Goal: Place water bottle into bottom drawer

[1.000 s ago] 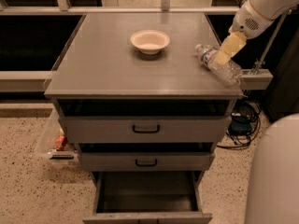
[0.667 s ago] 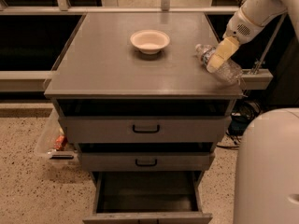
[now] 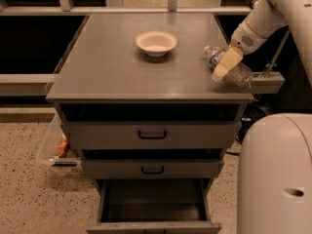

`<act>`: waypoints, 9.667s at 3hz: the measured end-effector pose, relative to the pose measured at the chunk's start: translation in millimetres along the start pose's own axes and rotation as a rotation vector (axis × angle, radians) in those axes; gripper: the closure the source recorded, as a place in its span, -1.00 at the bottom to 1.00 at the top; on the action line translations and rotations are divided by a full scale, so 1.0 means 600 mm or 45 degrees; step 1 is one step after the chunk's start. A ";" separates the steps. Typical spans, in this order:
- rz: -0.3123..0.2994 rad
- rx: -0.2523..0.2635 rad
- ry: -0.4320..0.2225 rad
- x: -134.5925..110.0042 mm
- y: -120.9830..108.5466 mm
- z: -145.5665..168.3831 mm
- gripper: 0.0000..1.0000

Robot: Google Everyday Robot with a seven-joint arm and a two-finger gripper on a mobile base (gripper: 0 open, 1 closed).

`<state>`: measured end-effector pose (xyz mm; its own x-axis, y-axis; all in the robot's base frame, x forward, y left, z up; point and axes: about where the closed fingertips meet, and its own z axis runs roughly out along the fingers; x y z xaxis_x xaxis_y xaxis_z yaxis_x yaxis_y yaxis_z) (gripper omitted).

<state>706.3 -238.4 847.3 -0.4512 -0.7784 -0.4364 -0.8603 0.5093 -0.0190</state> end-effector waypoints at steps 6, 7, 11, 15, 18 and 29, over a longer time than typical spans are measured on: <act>-0.030 0.005 -0.099 -0.011 0.015 -0.017 1.00; -0.008 0.130 -0.205 -0.015 0.043 -0.096 1.00; 0.381 0.216 -0.193 0.087 0.240 -0.163 1.00; 0.546 -0.725 -0.446 0.270 0.418 0.089 1.00; 0.677 -0.822 -0.464 0.361 0.431 0.236 1.00; 1.340 -1.316 -0.619 0.577 0.412 0.728 1.00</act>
Offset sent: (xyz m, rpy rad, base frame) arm 0.0028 0.0015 -0.0015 0.0020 -0.0050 -0.0011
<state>441.3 -221.7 298.6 -0.9940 0.0492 -0.0973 -0.0917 0.1053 0.9902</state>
